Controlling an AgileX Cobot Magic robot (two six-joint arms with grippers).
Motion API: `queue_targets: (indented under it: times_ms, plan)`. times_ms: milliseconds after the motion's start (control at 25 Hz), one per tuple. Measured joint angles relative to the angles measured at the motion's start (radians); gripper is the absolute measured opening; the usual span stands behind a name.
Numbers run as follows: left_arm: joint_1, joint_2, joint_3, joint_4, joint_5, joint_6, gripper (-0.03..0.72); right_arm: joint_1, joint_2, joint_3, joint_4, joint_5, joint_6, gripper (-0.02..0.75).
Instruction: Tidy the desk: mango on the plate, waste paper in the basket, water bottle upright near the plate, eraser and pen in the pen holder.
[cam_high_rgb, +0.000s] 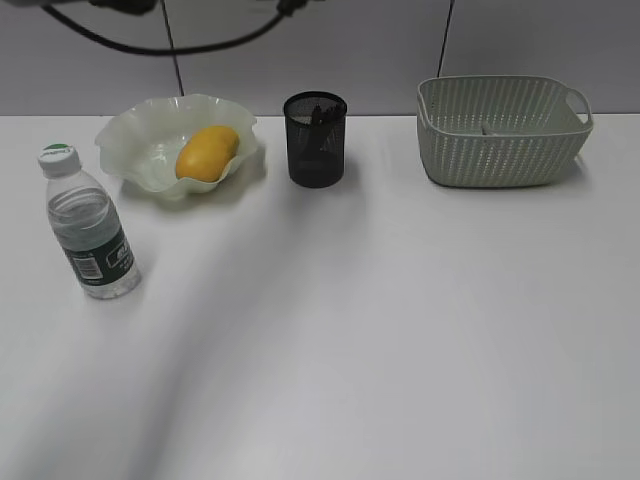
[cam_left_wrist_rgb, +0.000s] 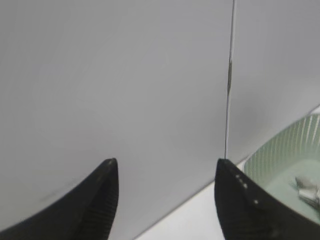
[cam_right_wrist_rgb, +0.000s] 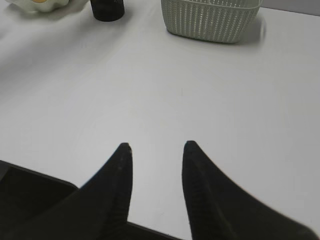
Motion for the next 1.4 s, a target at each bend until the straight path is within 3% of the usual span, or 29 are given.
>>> queue_targets:
  times_ms: [200, 320, 440, 520, 640, 760, 880, 1000, 1160, 1400]
  plan:
    - [0.0, -0.246, 0.118, 0.0, -0.009, 0.0, 0.415, 0.0, 0.0, 0.0, 0.0, 0.0, 0.0, 0.279]
    - [0.0, -0.434, 0.282, 0.0, -0.012, -0.017, 0.409, 0.0, 0.0, 0.0, 0.0, 0.0, 0.0, 0.279]
    - [0.001, -0.595, 0.468, 0.023, 0.041, -0.096, 0.407, 0.0, 0.0, 0.0, 0.0, 0.0, 0.0, 0.279]
    - [0.015, -0.68, 0.575, 0.102, 0.139, -0.191, 0.396, 0.0, 0.0, 0.0, 0.0, 0.0, 0.0, 0.279]
    - [0.068, -0.755, 0.658, 0.422, 0.429, -0.499, 0.36, 0.0, 0.0, 0.0, 0.0, 0.0, 0.0, 0.279]
    - [0.096, -0.789, 0.676, 0.927, 0.721, -0.866, 0.339, 0.0, 0.0, 0.0, 0.0, -0.001, 0.0, 0.279]
    - [0.104, -0.94, 0.698, 1.132, 0.829, -1.064, 0.335, 0.0, 0.0, 0.0, 0.001, -0.001, 0.0, 0.276]
    - [0.103, -1.219, 0.769, 1.183, 0.808, -1.197, 0.335, 0.0, 0.0, 0.0, 0.001, -0.001, 0.0, 0.276]
    - [0.103, -1.585, 0.904, 1.236, 0.837, -1.246, 0.33, 0.0, 0.0, 0.0, 0.003, -0.001, 0.0, 0.276]
    - [0.103, -1.93, 1.038, 1.149, 1.04, -1.256, 0.323, 0.0, 0.0, 0.0, 0.004, -0.001, 0.0, 0.276]
